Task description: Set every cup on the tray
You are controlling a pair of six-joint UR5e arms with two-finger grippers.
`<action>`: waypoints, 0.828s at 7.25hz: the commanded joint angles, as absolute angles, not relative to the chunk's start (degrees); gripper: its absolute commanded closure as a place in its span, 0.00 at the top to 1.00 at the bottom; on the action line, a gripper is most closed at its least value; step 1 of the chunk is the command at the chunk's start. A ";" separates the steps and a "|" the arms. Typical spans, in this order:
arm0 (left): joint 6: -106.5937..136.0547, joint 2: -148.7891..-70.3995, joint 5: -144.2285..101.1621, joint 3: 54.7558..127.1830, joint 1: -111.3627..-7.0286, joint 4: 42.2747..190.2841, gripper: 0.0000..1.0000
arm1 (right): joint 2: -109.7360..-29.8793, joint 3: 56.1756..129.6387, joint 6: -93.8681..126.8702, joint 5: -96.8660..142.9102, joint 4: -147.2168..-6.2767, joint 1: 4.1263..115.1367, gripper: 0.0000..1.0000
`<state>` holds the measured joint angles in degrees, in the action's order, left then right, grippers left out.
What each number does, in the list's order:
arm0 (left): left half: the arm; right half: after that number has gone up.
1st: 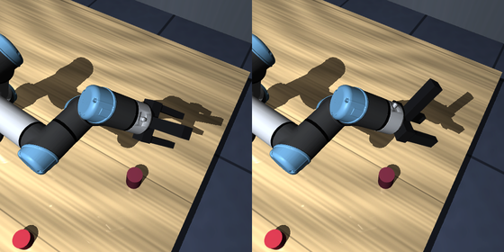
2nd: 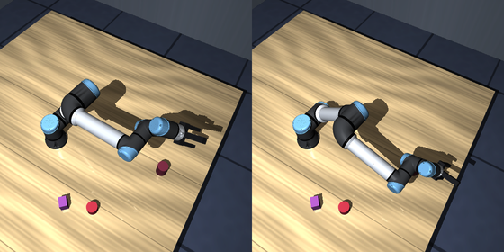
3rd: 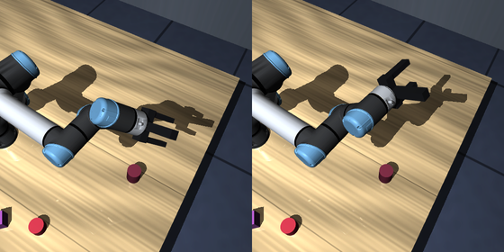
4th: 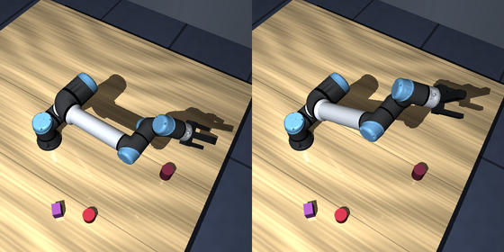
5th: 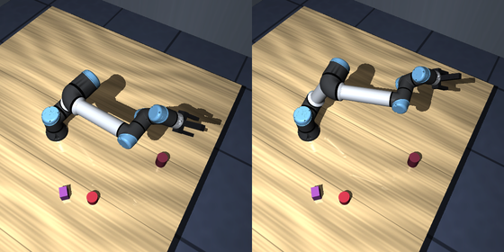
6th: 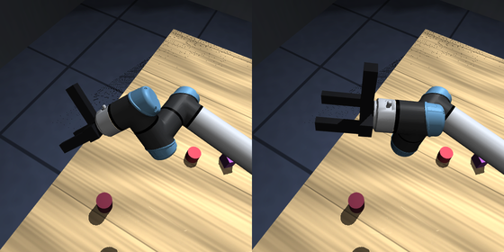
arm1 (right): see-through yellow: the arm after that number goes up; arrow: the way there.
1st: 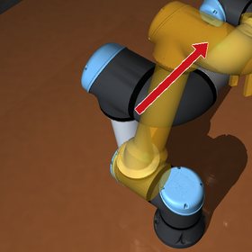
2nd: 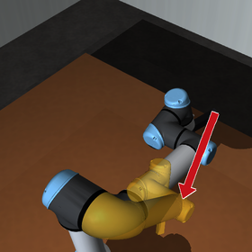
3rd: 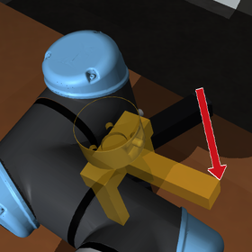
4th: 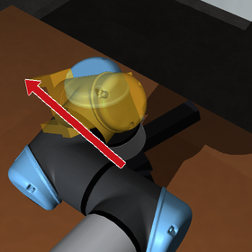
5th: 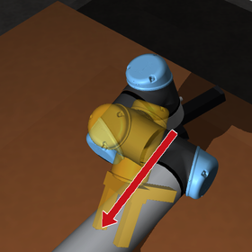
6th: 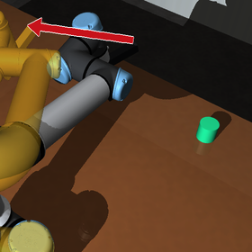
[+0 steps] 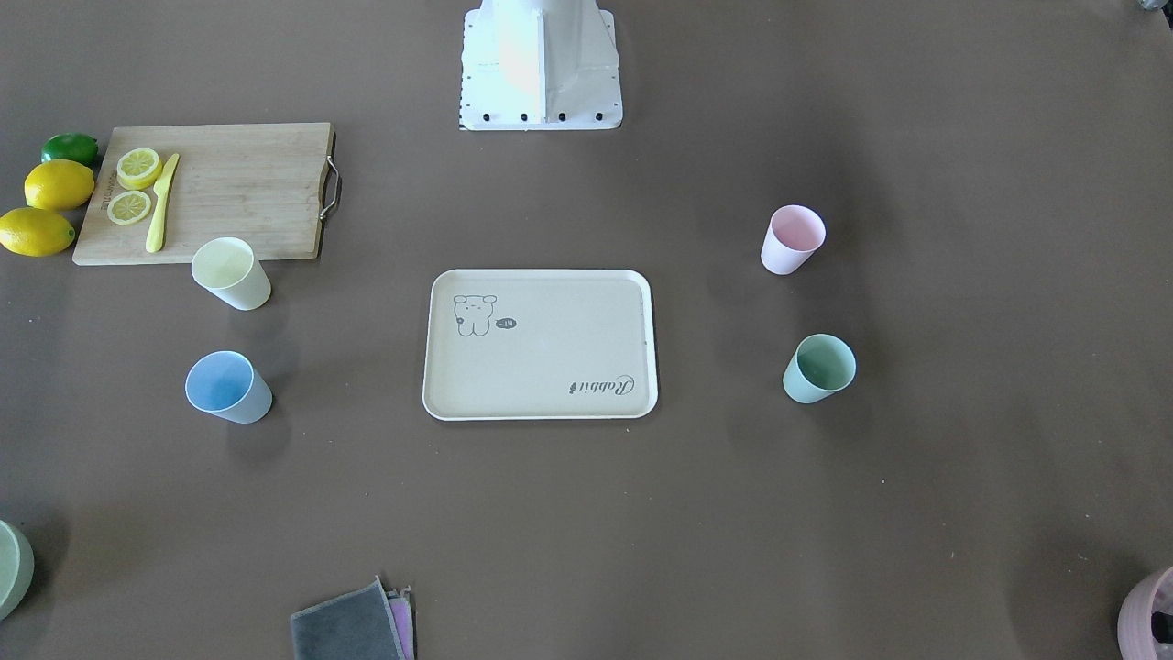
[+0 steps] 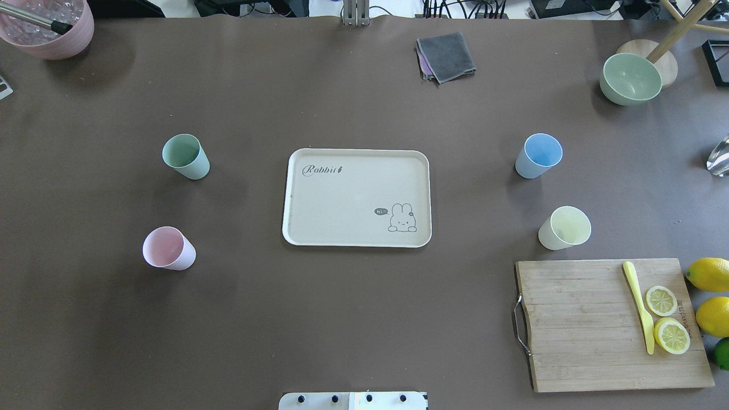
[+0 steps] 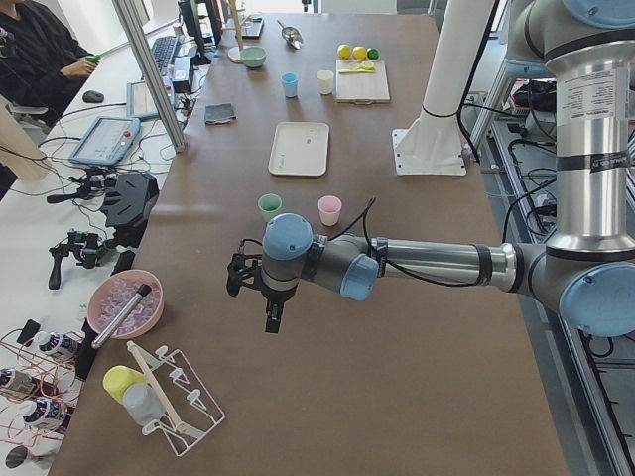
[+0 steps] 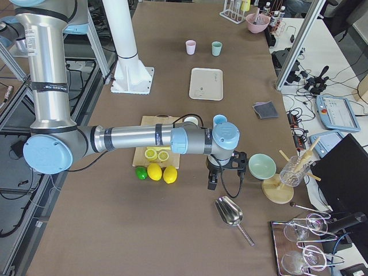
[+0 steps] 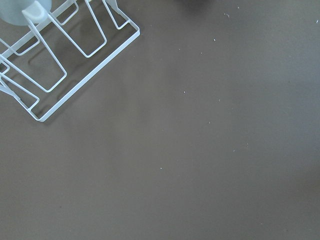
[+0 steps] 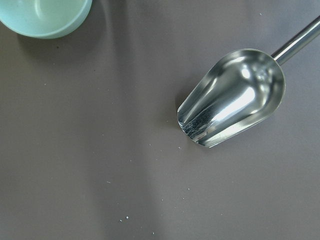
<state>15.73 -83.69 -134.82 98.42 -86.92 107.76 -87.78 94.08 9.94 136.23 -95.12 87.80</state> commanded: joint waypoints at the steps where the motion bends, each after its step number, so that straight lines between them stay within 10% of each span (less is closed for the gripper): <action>1: 15.73 -83.76 -134.82 98.35 -86.92 107.75 0.98 | -87.80 94.04 9.93 136.23 -95.19 87.80 1.00; 6: 15.73 -83.76 -134.91 98.00 -86.92 107.84 0.98 | -87.63 93.87 10.46 136.23 -95.18 87.80 1.00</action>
